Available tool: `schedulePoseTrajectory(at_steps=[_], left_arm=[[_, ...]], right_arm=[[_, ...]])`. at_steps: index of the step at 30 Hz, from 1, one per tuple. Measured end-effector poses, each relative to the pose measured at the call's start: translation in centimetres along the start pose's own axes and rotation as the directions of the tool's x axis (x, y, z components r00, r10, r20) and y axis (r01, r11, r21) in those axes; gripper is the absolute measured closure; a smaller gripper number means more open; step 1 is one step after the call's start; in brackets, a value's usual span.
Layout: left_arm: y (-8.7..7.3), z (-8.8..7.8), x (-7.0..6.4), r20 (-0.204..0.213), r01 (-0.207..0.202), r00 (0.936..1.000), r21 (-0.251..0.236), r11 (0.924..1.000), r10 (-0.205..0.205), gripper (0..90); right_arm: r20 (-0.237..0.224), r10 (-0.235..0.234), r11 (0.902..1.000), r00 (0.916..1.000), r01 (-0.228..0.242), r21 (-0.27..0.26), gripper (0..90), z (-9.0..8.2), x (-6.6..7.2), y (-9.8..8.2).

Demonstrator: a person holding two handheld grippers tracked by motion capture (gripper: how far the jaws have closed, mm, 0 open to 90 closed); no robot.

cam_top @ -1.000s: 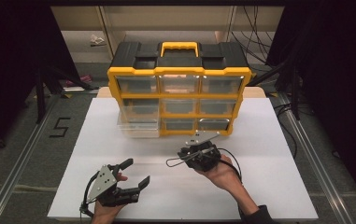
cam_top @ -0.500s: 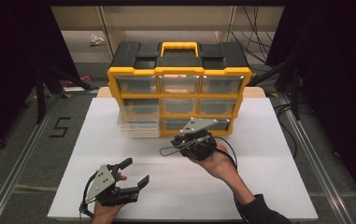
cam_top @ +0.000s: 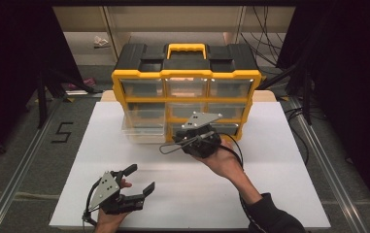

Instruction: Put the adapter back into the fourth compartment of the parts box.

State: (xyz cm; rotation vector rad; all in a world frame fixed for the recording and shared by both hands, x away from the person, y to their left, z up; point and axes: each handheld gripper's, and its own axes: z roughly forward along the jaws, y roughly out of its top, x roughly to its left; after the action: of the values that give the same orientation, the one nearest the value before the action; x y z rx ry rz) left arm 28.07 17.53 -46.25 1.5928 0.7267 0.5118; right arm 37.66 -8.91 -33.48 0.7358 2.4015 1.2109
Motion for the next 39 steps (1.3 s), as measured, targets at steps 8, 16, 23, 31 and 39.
schedulePoseTrajectory(at_steps=[8, 16, 23, 31, 39], left_arm=[[0.0, 0.0, 0.0, 0.0, 0.0, 1.0, 0.0, 1.0, 0.0, 16.4], [0.0, 0.0, 0.0, 0.0, 0.0, 1.0, -0.001, 1.0, 0.0, 16.4], [0.0, 0.0, 0.0, -0.001, -0.002, 1.0, -0.002, 1.0, 0.002, 16.4], [0.0, 0.0, 0.0, -0.001, -0.001, 1.0, -0.002, 1.0, 0.001, 16.4], [0.0, 0.0, 0.0, 0.002, -0.001, 1.0, -0.003, 1.0, 0.001, 16.4]], right_arm=[[-0.001, 0.009, 0.9998, 1.0, -0.009, -0.018, 76.4, 0.2, -0.3, 1.1], [0.001, 0.001, 0.9996, 1.0, -0.001, -0.03, 76.4, 0.2, -0.2, 2.3], [-0.001, 0.002, 0.9994, 1.0, -0.002, -0.036, 76.4, 0.6, -0.4, 3.0], [0.0, 0.002, 0.9991, 1.0, -0.002, -0.042, 76.4, 1.0, -0.5, 3.9], [0.0, -0.005, 0.9991, 1.0, 0.005, -0.041, 76.4, 1.4, -0.3, 4.8]])
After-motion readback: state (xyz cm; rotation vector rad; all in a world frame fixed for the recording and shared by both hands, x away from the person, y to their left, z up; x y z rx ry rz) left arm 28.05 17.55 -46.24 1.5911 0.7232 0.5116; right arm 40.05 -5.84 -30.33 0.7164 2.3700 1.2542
